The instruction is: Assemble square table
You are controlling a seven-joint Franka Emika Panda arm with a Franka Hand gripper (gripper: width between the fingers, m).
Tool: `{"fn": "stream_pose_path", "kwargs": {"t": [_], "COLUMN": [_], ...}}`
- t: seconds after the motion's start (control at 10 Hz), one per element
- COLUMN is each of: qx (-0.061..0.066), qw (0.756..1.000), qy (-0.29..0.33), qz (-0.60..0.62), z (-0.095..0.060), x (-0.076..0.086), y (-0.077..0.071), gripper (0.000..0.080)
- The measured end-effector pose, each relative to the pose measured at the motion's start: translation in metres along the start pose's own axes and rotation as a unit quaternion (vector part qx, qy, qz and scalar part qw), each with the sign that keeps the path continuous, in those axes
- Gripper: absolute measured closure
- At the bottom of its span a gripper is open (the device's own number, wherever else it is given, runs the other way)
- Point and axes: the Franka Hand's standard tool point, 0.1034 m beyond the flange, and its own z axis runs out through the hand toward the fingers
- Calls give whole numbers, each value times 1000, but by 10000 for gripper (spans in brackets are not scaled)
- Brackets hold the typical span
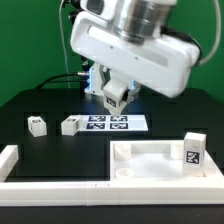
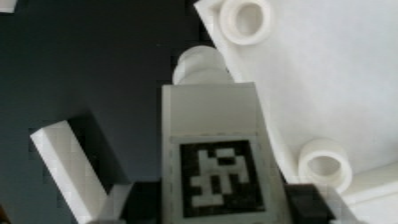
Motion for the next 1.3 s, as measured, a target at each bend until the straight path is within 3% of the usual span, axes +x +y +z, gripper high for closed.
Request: {"fn": "stream_pose_path", "kwargs": {"t": [0.1,0.3,0.4,0.5,0.6,0.7,0.8,1.2,1.3], "qx": [11,46,77,108,110,122,125,130,138], "qw": [999,995,989,981,981,976,974,976,973], "qy": [32,89,127,155,151,158,160,157,170], "qz": [6,-6,16,30,50,87,98,79,79], "z": [1,2,5,17,19,13,11,17,27], "x": [0,-4,-6,-15,-6,11,14,11,10], "y": [-4,-26,-44,-70,-80,-98,-115,-112,-102], "gripper": [508,508,508,508,508,508,507,507,507]}}
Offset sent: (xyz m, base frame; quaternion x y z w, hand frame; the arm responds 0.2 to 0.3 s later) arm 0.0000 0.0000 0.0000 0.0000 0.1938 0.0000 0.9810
